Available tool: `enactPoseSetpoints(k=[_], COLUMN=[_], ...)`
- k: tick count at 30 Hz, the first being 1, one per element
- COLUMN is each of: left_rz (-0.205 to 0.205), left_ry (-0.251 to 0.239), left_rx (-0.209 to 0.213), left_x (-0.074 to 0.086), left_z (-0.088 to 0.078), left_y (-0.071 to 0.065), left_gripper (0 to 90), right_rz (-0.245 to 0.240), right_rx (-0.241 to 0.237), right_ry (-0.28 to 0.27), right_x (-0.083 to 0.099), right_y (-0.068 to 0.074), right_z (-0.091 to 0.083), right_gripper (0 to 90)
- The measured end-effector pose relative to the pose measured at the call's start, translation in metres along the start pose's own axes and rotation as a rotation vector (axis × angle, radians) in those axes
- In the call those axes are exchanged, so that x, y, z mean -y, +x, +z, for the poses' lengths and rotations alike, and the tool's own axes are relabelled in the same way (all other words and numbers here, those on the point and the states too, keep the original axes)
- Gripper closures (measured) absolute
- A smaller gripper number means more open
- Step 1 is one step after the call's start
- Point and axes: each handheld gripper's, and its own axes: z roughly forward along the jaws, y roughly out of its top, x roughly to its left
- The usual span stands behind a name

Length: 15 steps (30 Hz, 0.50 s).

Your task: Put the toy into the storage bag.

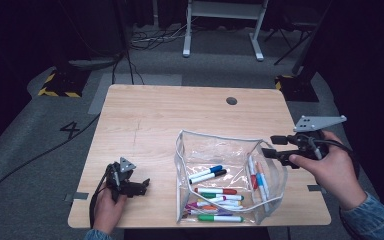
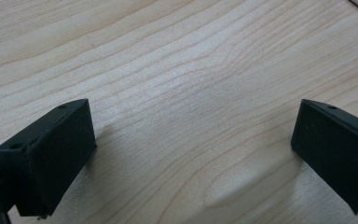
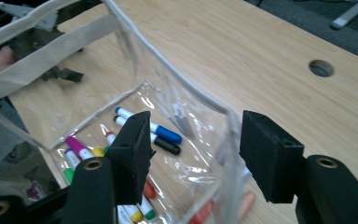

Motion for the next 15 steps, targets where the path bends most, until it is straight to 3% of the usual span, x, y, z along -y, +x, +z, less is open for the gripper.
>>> enactPoseSetpoints(k=[4,8,15], left_rz=[0.000,0.000,0.002], left_ry=[0.000,0.000,0.004], left_rx=[-0.001,0.001,0.001], left_x=[0.000,0.000,-0.001], left_z=[0.000,0.000,0.000], left_y=[0.000,0.000,0.000], left_gripper=[0.0,0.0,0.0], right_rz=[0.071,0.104,0.149], right_rx=[0.048,0.073,0.140], right_ry=[-0.038,-0.043,-0.014], right_x=[0.018,0.029,0.052], right_y=[-0.018,-0.026,-0.041], right_z=[-0.015,-0.020,-0.019], right_gripper=[45.8,45.8,45.9])
